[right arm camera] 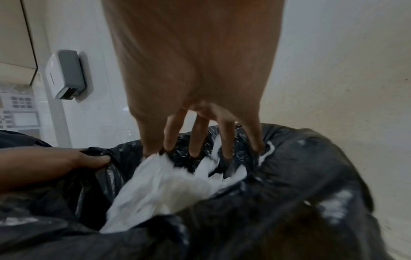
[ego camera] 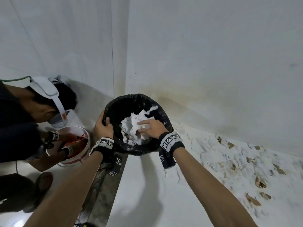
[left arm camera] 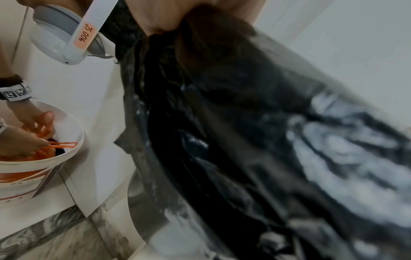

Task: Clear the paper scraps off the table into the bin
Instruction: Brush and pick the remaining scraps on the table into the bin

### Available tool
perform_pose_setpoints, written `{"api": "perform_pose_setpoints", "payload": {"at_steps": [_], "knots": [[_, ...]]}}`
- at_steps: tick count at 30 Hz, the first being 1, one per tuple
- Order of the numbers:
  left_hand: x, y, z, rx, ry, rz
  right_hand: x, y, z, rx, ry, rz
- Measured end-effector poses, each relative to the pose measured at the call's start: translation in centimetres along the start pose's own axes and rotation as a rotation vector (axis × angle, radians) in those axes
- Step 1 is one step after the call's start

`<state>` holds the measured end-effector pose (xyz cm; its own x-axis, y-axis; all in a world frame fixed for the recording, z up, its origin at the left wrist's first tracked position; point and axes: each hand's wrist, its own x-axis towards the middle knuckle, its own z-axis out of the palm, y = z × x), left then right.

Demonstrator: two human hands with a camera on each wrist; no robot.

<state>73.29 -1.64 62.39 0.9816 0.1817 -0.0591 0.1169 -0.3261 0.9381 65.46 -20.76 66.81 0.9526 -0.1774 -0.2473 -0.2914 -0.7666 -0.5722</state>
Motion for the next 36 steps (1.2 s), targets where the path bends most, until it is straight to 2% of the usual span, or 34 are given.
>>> {"api": "perform_pose_setpoints", "payload": {"at_steps": [1,2,4,7,9,11,13,15,18,22,24,26,29,33,34,36], "knots": [[0.5,-0.2,-0.3,0.001,0.011,0.007,0.2,0.1,0.1,0.002,0.009,-0.042],[1.0,-0.5,-0.5,0.005,0.023,0.012,0.6,0.3,-0.1,0.020,0.083,-0.098],[2.1,-1.2,-1.0,0.031,0.044,-0.001,1.6,1.2,-0.9,0.083,0.327,-0.159],[3.5,-2.2,-1.4,0.036,0.074,-0.058,3.5,4.7,-2.3,0.109,0.616,-0.091],[4.1,-2.8,-1.4,0.011,0.099,-0.095,4.5,8.3,-2.5,0.066,0.659,0.030],[4.5,-3.2,-1.3,0.020,0.126,-0.108,5.2,12.4,-1.6,-0.036,0.533,0.162],[4.6,-3.3,-1.2,0.013,0.151,-0.128,5.9,15.8,0.2,-0.204,0.303,0.225],[4.4,-3.4,-1.1,0.026,0.193,-0.159,6.6,18.1,2.3,-0.366,0.109,0.235],[4.0,-3.6,-0.8,0.056,0.248,-0.154,8.2,19.6,5.2,-0.520,-0.039,0.197],[3.6,-4.6,-0.7,0.069,0.338,-0.220,10.8,19.7,7.5,-0.601,-0.096,0.103],[3.7,-5.5,-0.8,0.078,0.366,-0.197,12.3,19.4,7.8,-0.601,-0.102,0.086],[3.6,-6.4,-0.9,0.094,0.406,-0.162,13.7,19.7,7.7,-0.571,-0.097,0.098],[3.0,-6.9,-0.9,0.103,0.451,-0.183,14.4,21.8,7.3,-0.507,-0.157,0.195],[2.2,-6.7,-0.8,0.100,0.465,-0.226,12.1,25.0,6.9,-0.518,-0.020,0.384],[2.2,-6.7,-0.7,0.101,0.470,-0.225,12.0,25.0,6.6,-0.544,0.024,0.399],[2.1,-6.6,-0.5,0.086,0.472,-0.222,12.4,24.2,6.1,-0.574,0.094,0.310]]}}
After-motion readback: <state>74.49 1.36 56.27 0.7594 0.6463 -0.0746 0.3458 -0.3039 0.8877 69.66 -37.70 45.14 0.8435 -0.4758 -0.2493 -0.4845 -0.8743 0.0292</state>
